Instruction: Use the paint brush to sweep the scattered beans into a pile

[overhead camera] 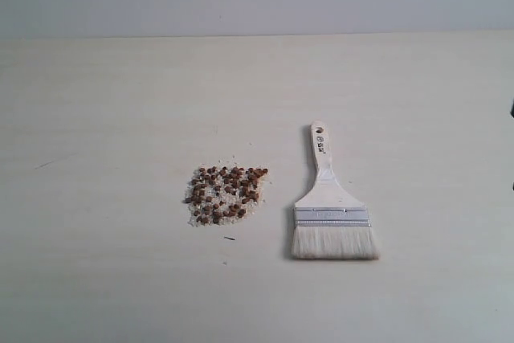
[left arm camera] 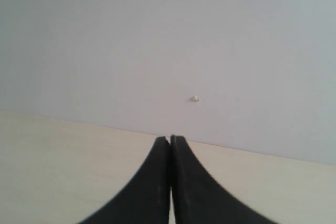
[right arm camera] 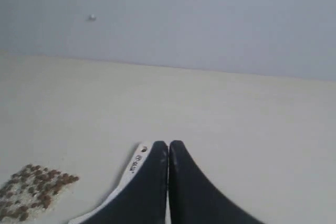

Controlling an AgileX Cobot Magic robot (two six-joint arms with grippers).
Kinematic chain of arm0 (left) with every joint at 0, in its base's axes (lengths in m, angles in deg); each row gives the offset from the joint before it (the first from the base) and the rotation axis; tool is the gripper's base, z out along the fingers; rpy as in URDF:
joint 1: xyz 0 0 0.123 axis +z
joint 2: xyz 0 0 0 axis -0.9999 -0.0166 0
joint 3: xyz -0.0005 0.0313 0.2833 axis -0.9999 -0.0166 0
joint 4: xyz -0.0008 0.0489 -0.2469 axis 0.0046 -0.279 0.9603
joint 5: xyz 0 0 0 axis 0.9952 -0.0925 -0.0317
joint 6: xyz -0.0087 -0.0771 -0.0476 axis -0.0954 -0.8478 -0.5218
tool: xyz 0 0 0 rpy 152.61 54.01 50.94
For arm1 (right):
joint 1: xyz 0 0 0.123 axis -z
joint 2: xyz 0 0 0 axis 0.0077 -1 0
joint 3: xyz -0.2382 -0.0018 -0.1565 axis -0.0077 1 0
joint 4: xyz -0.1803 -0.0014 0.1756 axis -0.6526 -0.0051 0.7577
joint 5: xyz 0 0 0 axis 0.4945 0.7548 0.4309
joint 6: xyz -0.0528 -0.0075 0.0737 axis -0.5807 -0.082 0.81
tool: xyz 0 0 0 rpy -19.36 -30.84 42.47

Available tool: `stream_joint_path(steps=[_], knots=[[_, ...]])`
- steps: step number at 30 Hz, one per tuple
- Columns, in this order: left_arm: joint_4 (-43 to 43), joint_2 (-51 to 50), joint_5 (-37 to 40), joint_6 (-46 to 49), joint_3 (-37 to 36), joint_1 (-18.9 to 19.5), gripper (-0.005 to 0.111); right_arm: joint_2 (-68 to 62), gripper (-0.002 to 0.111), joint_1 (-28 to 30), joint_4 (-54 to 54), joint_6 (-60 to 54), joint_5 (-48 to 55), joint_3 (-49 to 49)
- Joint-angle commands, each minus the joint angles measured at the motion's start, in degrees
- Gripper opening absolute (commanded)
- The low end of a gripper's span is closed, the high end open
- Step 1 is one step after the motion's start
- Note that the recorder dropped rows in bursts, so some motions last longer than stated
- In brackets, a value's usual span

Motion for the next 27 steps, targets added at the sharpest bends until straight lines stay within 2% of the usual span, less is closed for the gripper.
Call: stream_joint_path(steps=[1,4,7,13,27], knots=[[-0.03,-0.08,0.16,-0.04,-0.12,-0.28,0.0,11.18,0.0,1.15,0.98,-0.62,-5.92,8.73],[-0.03,-0.08,0.16,-0.04,-0.12,-0.28,0.0,18.3,0.0,3.41,0.98,-0.62,-7.07,11.13],[-0.03,-0.08,0.16,-0.04,-0.12,-0.28,0.0,22.87,0.0,5.69,0.86,-0.85,-4.04,11.13],[-0.03,-0.08,0.2,-0.04,-0.12,-0.28,0.0,27.94,0.0,8.99,0.97,-0.64,-3.8,11.13],[-0.03,-0.08,0.2,-0.04,-0.12,-0.28,0.0,29.45,0.0,9.15,0.98,-0.49,-4.05,11.13]])
